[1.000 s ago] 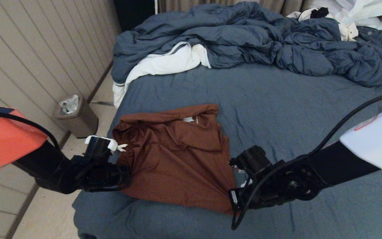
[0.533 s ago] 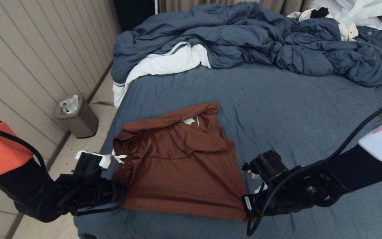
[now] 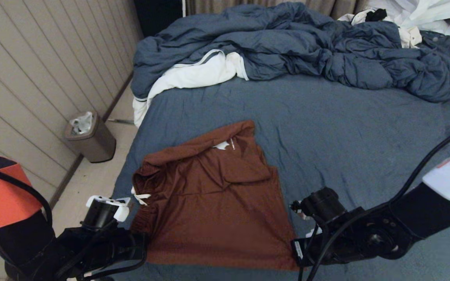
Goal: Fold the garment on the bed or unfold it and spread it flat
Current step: Unford the brown shorts
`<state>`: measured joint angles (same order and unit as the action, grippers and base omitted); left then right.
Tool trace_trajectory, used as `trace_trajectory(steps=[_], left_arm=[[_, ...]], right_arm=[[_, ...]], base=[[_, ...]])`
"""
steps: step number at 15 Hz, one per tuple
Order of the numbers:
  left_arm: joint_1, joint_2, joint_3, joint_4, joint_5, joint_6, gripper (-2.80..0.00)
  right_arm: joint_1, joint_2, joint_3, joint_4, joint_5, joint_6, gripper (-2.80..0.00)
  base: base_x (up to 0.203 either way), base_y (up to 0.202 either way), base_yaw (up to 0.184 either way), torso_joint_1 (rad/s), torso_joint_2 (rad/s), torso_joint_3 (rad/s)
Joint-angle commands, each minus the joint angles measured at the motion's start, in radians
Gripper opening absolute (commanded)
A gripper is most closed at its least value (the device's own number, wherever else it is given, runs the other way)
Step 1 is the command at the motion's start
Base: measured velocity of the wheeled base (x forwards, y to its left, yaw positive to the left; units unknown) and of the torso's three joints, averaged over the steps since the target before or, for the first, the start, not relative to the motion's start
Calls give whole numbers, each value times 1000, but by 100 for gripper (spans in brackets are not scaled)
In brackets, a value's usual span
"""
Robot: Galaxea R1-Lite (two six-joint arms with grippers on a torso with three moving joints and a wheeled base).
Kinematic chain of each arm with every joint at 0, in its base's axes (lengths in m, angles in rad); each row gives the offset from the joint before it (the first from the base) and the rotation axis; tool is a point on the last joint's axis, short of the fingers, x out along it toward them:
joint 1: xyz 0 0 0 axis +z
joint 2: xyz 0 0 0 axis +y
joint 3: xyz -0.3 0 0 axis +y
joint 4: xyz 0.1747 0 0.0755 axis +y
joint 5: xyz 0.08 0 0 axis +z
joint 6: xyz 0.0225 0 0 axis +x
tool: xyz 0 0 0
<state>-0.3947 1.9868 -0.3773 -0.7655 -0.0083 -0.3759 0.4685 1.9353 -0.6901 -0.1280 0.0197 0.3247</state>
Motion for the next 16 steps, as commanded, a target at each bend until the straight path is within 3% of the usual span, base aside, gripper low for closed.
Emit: trace_trajectory(steps=[1,6,10,13,14,16], left_arm=[[-7,6,12,-35,13,-14,0],[-6,-61,91,-202,69,-2,0],[-3,-216,79,-211,149,33,0],[24,-289,-37,-185,215,39,0],[28,-293,-87,-150,221,38,-280],[31,-280,-220,-54,223,39,-280]], right_arm=[[6,5,8,-12,2,1,0],[5,-79,10,-14,3,-2,0],[-9,-201,-73,4,3,-19,0],[-7,-201,-176,49,2,-21,0],[-8,-187,-214,52,2,-24,-280],[-10,-125,-306,56,3,-44,-280]], base=[[0,0,0,0,0,0],[0,0,0,0,0,0],[0,0,0,0,0,0],[0,0,0,0,0,0],[0,0,0,0,0,0],[0,0,0,0,0,0]])
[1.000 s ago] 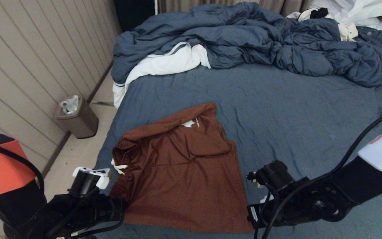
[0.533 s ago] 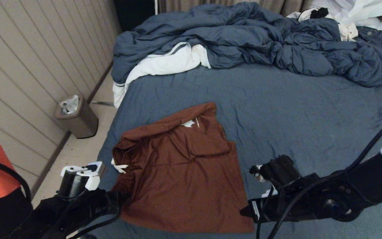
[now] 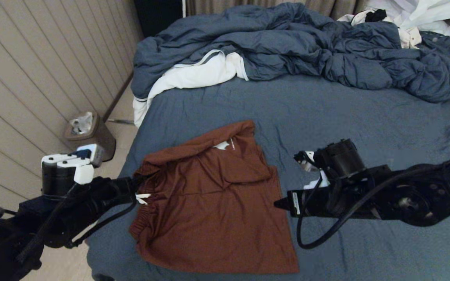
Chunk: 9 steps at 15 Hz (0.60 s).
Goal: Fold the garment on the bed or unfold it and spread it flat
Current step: Unford the brown shorts
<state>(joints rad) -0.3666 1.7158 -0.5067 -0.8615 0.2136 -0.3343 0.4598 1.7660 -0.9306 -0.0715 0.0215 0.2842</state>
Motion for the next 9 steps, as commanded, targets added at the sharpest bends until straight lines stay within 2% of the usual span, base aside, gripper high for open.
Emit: trace_trajectory(steps=[1,5,7,9], left_arm=[[3,17,-166,92,-3,-2,-280],[-20,266,-420,196,-9,3,-280],[-31,395,-527,203,-9,23,-280],[-83,444,-584,211,-10,36,-280]], right_arm=[[-2,69,-113,1,3,-7,-280],[23,170,-280,8,3,1,-280],[34,204,-314,10,3,4,-280],[36,224,-317,10,3,4,-280]], base=[[0,0,0,0,0,0],[0,0,0,0,0,0],[0,0,0,0,0,0],[0,0,0,0,0,0]])
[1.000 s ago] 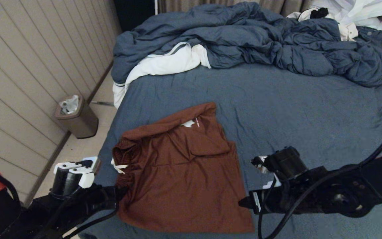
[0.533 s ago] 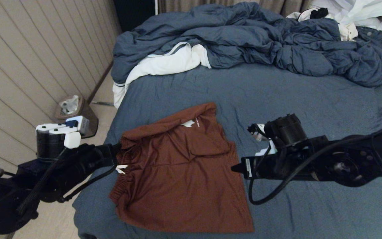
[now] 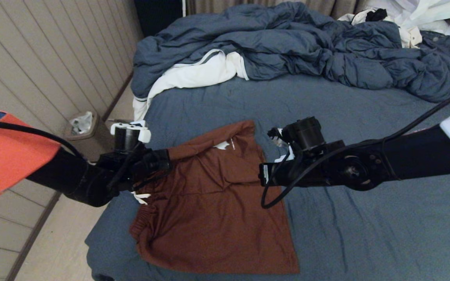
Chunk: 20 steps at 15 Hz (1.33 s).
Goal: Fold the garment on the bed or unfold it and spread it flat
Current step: Unford the brown shorts
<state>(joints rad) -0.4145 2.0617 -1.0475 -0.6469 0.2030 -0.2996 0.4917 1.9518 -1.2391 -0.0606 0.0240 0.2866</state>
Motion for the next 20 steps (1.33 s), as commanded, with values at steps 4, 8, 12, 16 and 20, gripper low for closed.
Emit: trace_trajectory(steps=[4,8,12,16,20], left_arm=[[-70,186,-151,2,13,20,-280],[-51,205,-162,-11,23,25,-280],[-52,130,-76,-12,23,43,-280],[-6,230,-137,-51,28,60,-280],[90,305,-305,-38,36,60,-280]], right_arm=[[13,90,-30,-4,1,2,-280],[21,110,-31,-7,1,3,-280],[35,108,-22,-7,1,3,-280],[70,105,-13,-5,-3,7,-280],[83,101,-11,-7,-17,8,-280]], base=[[0,0,0,0,0,0],[0,0,0,0,0,0],[0,0,0,0,0,0],[0,0,0,0,0,0],[0,0,0,0,0,0]])
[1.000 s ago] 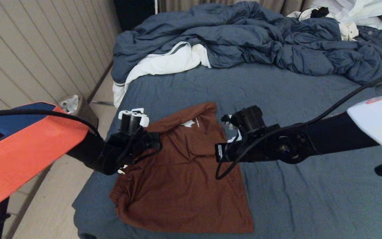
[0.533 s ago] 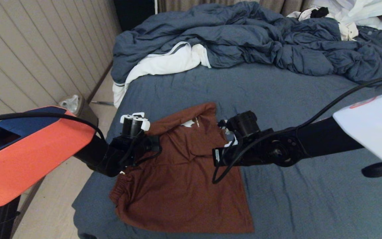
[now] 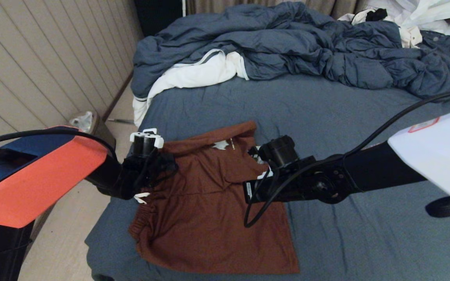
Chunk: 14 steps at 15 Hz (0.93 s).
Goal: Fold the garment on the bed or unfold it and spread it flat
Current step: Unford the brown shorts
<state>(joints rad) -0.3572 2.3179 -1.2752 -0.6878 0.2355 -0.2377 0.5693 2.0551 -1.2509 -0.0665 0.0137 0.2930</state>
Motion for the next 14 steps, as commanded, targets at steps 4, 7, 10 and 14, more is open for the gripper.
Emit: trace_trajectory(steps=[4,7,10,14], left_arm=[[111,108,-323,39,87,-10,-280],[132,122,-483,88,170,-36,-280],[133,169,-576,106,214,-39,-280],[124,155,-487,99,215,-32,-280]], right_arm=[[9,-3,2,-4,-23,14,-280],[11,2,4,-4,-24,15,-280],[17,2,4,-6,-33,18,-280],[17,7,2,-6,-37,17,-280]], base=[[0,0,0,0,0,0],[0,0,0,0,0,0],[0,0,0,0,0,0],[0,0,0,0,0,0]])
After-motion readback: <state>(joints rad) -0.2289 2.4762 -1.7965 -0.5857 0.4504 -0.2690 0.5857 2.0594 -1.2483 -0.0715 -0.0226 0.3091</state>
